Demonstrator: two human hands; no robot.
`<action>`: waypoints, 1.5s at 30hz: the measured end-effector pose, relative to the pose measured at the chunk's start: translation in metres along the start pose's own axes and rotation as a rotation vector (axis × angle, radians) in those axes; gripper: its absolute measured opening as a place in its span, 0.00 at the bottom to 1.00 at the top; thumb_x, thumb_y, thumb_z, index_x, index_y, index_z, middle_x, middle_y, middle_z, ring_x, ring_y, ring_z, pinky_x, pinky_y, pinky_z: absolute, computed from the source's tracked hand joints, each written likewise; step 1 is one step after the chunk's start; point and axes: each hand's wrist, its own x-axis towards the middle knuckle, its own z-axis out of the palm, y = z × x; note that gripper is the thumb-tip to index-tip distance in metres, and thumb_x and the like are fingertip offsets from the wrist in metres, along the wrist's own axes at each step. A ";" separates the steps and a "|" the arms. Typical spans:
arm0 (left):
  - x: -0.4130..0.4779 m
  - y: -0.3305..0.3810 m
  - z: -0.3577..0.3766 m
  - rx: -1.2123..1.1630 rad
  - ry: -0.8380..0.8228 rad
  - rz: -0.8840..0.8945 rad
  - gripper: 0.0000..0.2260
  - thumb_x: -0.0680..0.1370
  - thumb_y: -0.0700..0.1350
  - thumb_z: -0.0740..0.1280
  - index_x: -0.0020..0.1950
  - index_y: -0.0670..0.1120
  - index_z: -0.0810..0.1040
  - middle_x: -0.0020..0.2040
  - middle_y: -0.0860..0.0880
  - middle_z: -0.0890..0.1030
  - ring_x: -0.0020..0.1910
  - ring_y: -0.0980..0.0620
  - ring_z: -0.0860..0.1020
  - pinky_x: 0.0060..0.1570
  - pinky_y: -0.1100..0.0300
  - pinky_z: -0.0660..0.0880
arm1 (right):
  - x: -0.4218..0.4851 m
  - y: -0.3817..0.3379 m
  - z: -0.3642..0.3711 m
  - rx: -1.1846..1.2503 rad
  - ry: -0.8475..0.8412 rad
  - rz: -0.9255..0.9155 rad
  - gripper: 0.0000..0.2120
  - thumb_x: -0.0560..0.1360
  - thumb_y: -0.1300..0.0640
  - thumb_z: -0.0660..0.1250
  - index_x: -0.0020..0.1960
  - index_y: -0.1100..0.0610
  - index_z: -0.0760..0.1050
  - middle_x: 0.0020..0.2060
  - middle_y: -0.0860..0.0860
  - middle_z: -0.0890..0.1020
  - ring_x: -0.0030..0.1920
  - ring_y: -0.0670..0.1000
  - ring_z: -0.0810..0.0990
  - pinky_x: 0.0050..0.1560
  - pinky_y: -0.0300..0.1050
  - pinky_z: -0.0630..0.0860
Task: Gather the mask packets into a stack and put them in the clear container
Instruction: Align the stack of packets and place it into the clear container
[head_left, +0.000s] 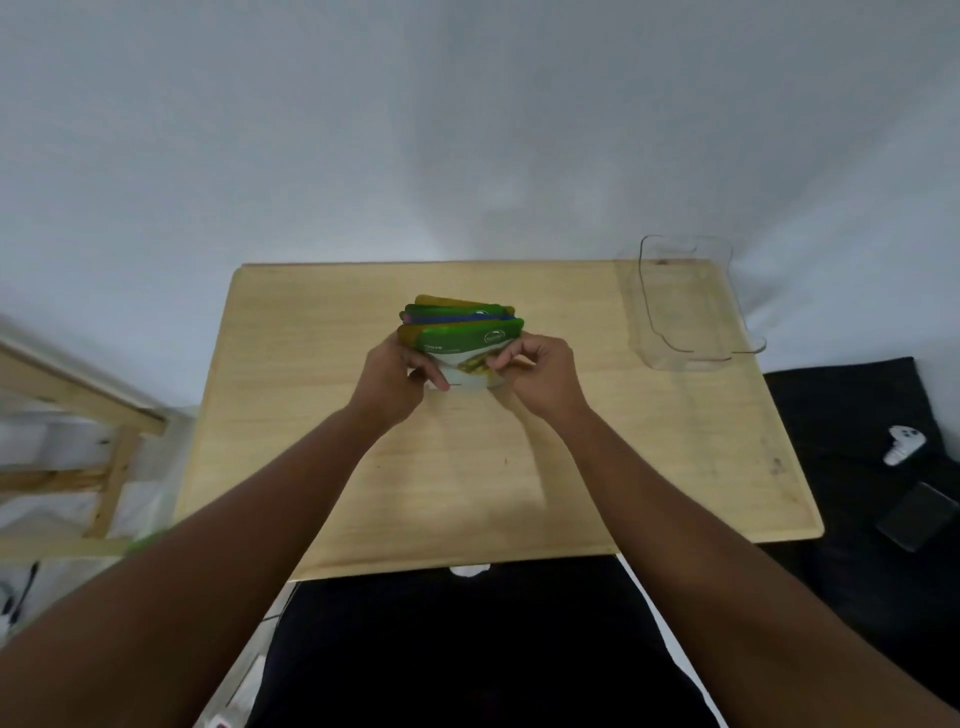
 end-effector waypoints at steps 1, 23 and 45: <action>0.001 -0.002 0.000 -0.009 -0.001 -0.017 0.21 0.71 0.25 0.67 0.32 0.52 0.84 0.43 0.58 0.81 0.51 0.54 0.78 0.54 0.66 0.73 | 0.001 0.000 0.000 -0.014 0.004 0.011 0.18 0.67 0.75 0.73 0.32 0.52 0.81 0.34 0.45 0.84 0.41 0.43 0.84 0.48 0.38 0.81; 0.018 0.004 0.013 0.058 -0.042 0.196 0.19 0.70 0.23 0.68 0.43 0.46 0.87 0.62 0.43 0.75 0.59 0.48 0.76 0.57 0.75 0.70 | 0.008 0.002 0.000 -0.138 0.000 -0.210 0.10 0.66 0.78 0.68 0.36 0.64 0.81 0.43 0.46 0.82 0.46 0.36 0.81 0.46 0.33 0.78; 0.023 0.008 0.013 0.109 -0.005 0.062 0.12 0.71 0.28 0.72 0.40 0.44 0.87 0.48 0.43 0.83 0.46 0.47 0.80 0.47 0.63 0.73 | 0.018 0.015 0.009 -0.080 0.084 -0.199 0.08 0.67 0.77 0.70 0.36 0.66 0.81 0.42 0.55 0.86 0.45 0.39 0.83 0.46 0.38 0.80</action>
